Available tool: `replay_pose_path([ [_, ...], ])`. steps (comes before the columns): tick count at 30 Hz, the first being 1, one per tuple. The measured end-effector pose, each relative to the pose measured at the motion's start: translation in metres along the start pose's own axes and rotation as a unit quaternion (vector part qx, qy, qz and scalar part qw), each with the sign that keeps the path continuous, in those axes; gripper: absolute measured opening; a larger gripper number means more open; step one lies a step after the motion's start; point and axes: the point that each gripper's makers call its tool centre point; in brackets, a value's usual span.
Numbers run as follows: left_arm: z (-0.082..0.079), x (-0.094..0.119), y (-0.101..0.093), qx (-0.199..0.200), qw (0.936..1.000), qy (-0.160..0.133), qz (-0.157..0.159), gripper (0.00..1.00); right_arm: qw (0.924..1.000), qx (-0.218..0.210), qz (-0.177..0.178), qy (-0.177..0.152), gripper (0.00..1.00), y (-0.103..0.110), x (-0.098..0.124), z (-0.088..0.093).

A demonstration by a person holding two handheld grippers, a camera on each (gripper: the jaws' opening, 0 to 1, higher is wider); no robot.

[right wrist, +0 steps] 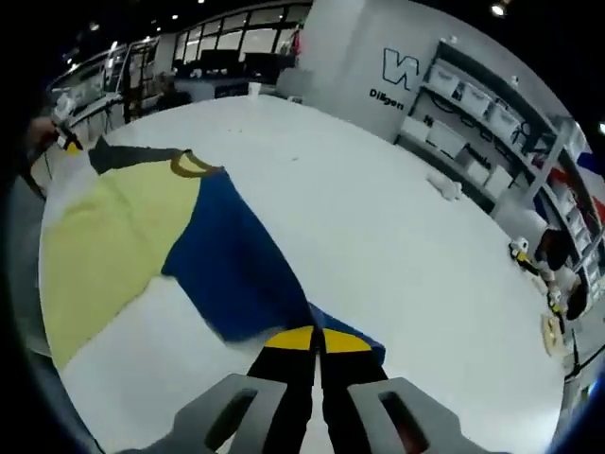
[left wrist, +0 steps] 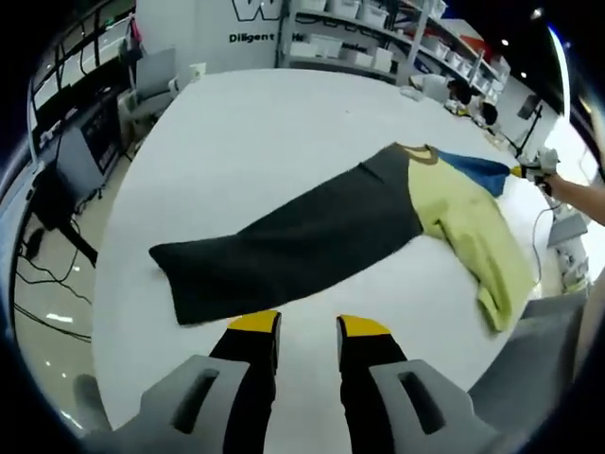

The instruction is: Fold the garment on the visible template until the final outline fits inside the template.

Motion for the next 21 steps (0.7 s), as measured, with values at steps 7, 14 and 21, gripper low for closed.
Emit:
replay_pose_path([
  [7, 0.004, 0.007, -0.007, 0.005, 1.0000, -0.003, 0.000, 0.24, 0.9995, 0.026, 0.003, -0.020, 0.00, 0.014, 0.012, 0.000],
  [14, 0.003, 0.014, -0.019, 0.002, 1.0000, -0.006, 0.004, 0.24, 0.9934, -0.073, 0.086, -0.020, 0.16, -0.024, 0.016, 0.029],
  [21, 0.007, 0.022, -0.032, 0.004, 1.0000, -0.004, 0.004, 0.23, 0.9865, -0.149, 0.064, 0.022, 0.19, -0.020, 0.006, 0.080],
])
Point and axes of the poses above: the point that each gripper's makers call its tool centre point, and the gripper's own axes: x roughly backward along the fingers, y roughly to its left, z roughly out of its underside, and after that the axes turned 9 degrees about -y, right-handed
